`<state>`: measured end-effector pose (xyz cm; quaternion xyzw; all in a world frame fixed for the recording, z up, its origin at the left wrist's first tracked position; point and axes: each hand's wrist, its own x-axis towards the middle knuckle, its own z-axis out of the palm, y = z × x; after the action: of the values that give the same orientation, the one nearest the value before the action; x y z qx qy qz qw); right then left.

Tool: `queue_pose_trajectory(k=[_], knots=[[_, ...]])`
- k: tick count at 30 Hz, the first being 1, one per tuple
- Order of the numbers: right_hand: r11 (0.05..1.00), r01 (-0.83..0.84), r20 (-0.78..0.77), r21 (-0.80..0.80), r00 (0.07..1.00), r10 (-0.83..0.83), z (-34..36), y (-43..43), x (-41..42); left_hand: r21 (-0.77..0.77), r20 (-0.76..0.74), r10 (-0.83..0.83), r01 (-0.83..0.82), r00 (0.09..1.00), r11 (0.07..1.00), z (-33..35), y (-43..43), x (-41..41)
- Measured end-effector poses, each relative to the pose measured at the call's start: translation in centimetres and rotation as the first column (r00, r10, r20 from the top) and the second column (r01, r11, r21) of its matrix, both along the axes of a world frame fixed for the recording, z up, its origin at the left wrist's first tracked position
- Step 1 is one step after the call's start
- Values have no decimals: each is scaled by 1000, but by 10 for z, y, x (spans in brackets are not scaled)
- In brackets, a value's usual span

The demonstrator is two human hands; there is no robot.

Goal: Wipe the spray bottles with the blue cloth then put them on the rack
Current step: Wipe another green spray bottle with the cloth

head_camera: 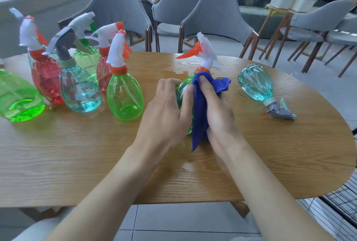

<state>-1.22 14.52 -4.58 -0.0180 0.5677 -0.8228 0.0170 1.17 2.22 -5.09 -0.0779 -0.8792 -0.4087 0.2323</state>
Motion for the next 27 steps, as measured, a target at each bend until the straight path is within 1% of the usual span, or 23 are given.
queue_pose_trajectory(k=[3, 7, 8, 10, 12, 15, 17, 19, 21, 23, 24, 25, 27], knots=[[1000, 5, 3, -1, 1000, -5, -2, -2, 0, -36, -15, 21, -21, 1000, 999, 1, -3, -2], [999, 38, 53, 16, 998, -39, 5, 6, -1, -28, 1, -63, 63, 998, 998, 0, -5, 0], [999, 45, 48, 13, 998, -46, 5, 7, -1, 22, 11, -86, 86, 996, 996, -1, -4, 1], [1000, 21, 23, -10, 1000, -20, 4, 6, -1, 224, 69, -127, 109, 989, 968, 0, -1, -1], [997, -23, -26, -67, 999, 21, 2, 4, -2, 424, 147, -117, 44, 982, 904, 4, -1, -5], [992, -116, -77, -46, 991, 112, 0, 2, -3, 642, 248, -116, -73, 962, 763, 9, -4, -14], [987, -163, -72, -11, 984, 161, -1, 1, -3, 746, 293, -156, -123, 943, 654, 10, -6, -16], [982, -188, -43, 21, 981, 189, -3, -1, -2, 818, 319, -184, -173, 930, 548, 13, -7, -15], [978, -205, -30, 26, 978, 206, -3, -1, 0, 842, 329, -176, -204, 928, 499, 16, -9, -13], [973, -229, -21, 27, 973, 229, 0, -1, 2, 860, 307, -178, -192, 935, 473, 17, -10, -12], [971, -237, -11, 22, 971, 238, 1, -1, 3, 859, 294, -176, -179, 940, 479, 15, -10, -14], [970, -241, 8, 14, 971, 241, 2, -2, 6, 849, 280, -161, -166, 946, 502, 15, -10, -14], [973, -230, 48, -21, 972, 230, 0, -3, 9, 789, 246, -95, -143, 965, 597, 13, -8, -16]])
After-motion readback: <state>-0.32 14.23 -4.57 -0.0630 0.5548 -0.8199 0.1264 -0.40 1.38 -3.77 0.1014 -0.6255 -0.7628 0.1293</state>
